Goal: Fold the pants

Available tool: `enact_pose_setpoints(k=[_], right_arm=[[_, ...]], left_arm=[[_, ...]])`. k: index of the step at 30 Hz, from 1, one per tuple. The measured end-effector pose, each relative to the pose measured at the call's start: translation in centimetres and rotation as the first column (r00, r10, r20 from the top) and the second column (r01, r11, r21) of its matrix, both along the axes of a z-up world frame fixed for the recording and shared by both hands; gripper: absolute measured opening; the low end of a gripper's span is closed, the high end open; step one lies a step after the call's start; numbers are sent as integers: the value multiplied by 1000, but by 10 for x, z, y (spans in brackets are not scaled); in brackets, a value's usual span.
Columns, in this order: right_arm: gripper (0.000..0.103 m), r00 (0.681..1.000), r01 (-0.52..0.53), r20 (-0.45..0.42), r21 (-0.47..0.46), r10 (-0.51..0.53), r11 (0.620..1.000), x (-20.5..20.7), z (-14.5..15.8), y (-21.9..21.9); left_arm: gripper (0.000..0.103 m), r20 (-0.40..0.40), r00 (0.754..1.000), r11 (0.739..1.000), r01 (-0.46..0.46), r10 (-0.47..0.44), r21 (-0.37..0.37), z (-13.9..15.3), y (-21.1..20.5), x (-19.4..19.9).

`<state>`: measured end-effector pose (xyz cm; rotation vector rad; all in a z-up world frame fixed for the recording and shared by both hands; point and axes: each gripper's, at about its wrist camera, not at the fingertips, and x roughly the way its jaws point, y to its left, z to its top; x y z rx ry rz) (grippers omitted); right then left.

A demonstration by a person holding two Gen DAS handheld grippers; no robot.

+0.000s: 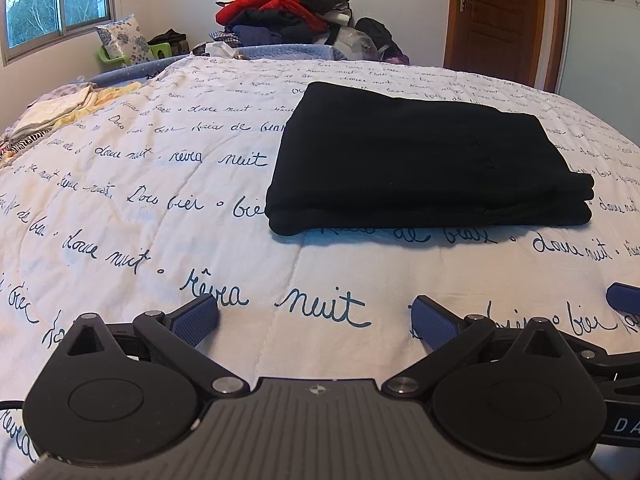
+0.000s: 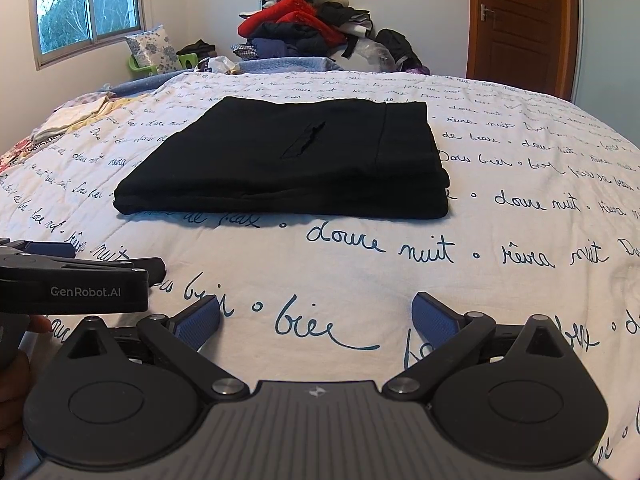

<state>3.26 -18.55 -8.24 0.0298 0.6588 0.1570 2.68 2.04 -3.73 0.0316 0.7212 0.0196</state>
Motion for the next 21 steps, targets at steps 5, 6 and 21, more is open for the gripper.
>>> enact_pose_setpoints(k=[5, 6, 21], right_arm=[[103, 1000, 0, 0, -15, 0, 1000, 1, -1, 2], [103, 1000, 0, 0, -16, 0, 1000, 0, -1, 3], [103, 1000, 0, 2, -26, 0, 1000, 0, -2, 5]], left_arm=[[103, 3, 1000, 1000, 0, 0, -3, 0, 0, -1], [103, 3, 1000, 1000, 0, 0, -2, 0, 0, -1], [103, 3, 1000, 1000, 0, 0, -4, -1, 0, -1]])
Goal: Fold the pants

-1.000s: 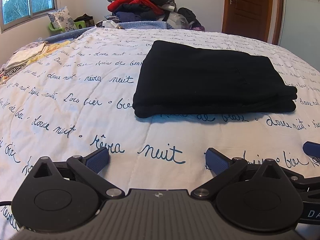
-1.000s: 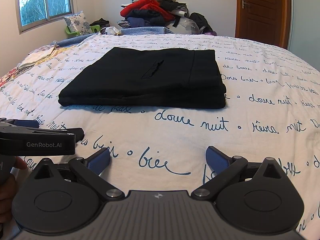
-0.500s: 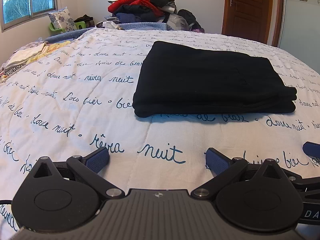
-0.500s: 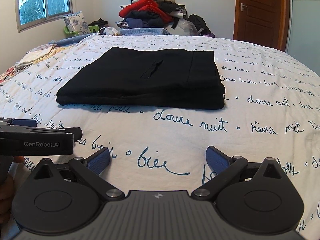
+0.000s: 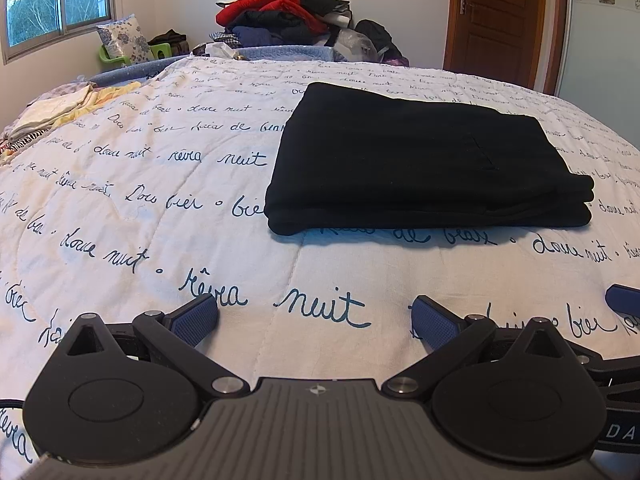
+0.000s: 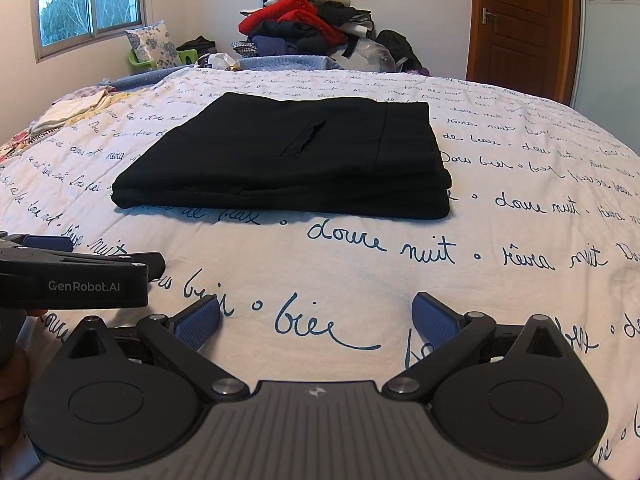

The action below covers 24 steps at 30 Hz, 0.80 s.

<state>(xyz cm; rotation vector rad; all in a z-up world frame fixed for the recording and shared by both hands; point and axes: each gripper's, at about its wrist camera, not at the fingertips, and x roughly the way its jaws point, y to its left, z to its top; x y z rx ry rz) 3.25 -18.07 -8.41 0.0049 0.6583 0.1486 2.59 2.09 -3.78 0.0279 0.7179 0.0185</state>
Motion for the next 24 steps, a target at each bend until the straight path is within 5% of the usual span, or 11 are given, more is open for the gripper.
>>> enact_pose_setpoints(k=[24], right_arm=[[103, 1000, 8, 19, 52, -9, 999, -3, 1, -8]], left_arm=[[103, 7, 1000, 1000, -2, 2, -8, 0, -1, 1]])
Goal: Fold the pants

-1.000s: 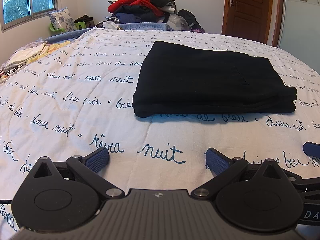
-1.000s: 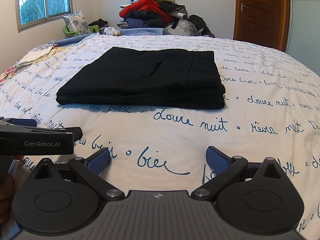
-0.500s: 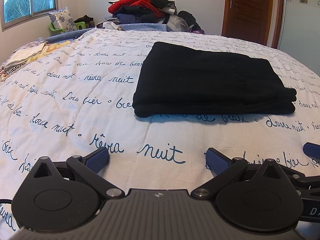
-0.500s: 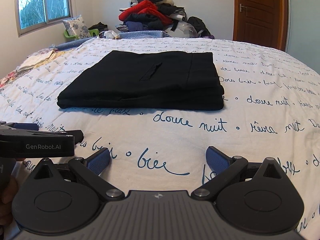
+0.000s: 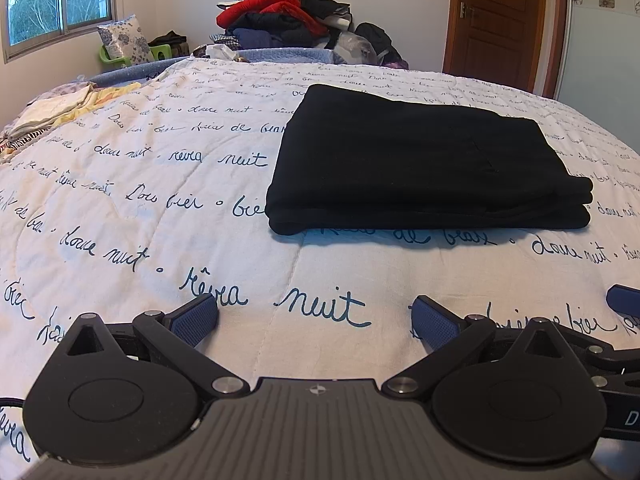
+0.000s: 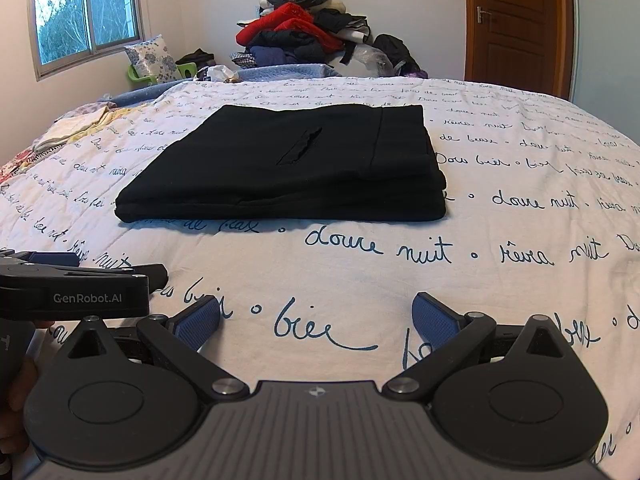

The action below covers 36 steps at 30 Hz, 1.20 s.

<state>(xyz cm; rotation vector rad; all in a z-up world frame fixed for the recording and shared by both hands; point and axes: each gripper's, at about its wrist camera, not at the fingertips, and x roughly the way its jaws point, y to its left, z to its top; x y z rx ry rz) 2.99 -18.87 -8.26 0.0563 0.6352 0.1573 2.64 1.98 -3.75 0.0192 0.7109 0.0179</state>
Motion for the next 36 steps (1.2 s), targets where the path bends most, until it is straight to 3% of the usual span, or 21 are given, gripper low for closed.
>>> enact_pose_setpoints(k=[19, 36], right_arm=[[103, 1000, 0, -14, -71, -1, 998, 2, -1, 11], [103, 1000, 0, -14, -69, -1, 998, 2, -2, 11]], left_arm=[[103, 1, 1000, 1000, -1, 1, 0, 0, -1, -1], [103, 6, 1000, 1000, -2, 2, -1, -1, 2, -3]])
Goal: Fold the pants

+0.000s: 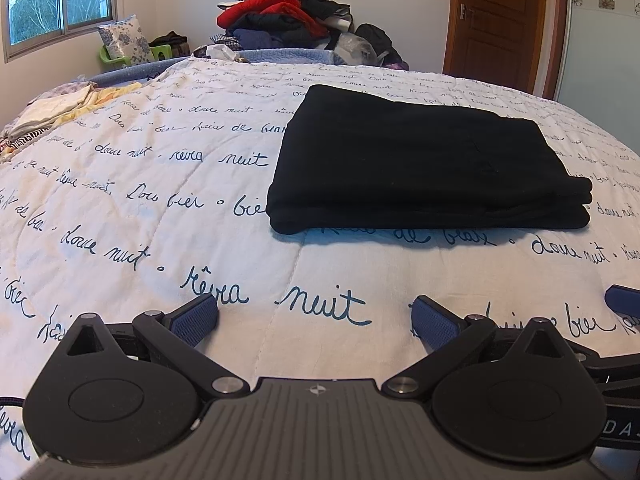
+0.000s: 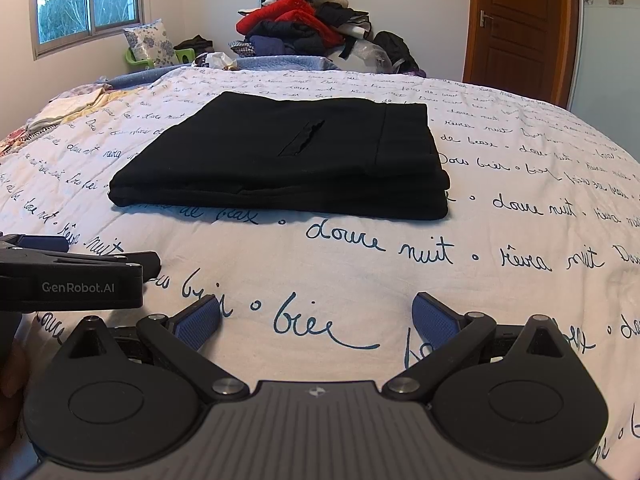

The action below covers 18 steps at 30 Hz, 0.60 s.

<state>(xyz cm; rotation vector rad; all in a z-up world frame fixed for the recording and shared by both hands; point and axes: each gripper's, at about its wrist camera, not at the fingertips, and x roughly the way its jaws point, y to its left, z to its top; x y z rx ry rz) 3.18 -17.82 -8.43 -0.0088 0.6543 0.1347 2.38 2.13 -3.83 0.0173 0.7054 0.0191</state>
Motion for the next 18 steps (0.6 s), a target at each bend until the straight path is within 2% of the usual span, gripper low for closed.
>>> enact_pose_setpoints(k=[18], right_arm=[[103, 1000, -2, -1, -5, 2, 1000, 0, 0, 1]], left_arm=[[103, 2, 1000, 1000, -1, 1, -1, -1, 0, -1]])
